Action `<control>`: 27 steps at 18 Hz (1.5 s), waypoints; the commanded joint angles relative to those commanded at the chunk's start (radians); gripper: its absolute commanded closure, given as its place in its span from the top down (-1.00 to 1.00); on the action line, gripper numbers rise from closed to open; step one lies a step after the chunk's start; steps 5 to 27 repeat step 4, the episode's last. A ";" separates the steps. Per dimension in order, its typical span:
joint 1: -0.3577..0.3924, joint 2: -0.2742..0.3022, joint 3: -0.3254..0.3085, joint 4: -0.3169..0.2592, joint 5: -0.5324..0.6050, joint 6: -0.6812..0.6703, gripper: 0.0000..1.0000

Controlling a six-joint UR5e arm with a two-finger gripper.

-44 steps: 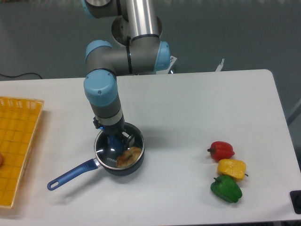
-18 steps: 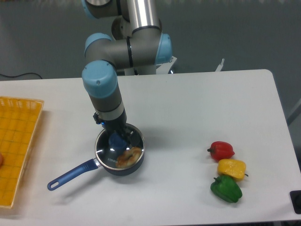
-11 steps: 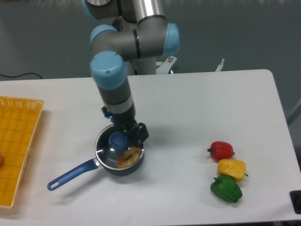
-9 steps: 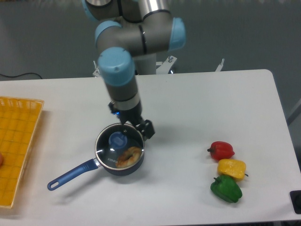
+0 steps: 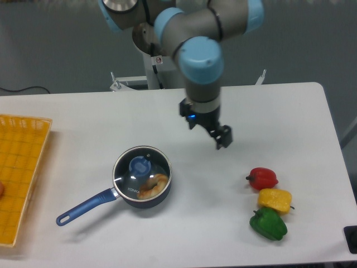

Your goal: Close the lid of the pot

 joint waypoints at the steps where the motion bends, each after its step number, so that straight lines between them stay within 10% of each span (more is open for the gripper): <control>1: 0.017 0.000 0.005 -0.008 0.000 0.023 0.99; 27: 0.066 -0.005 0.014 -0.008 0.000 0.086 0.99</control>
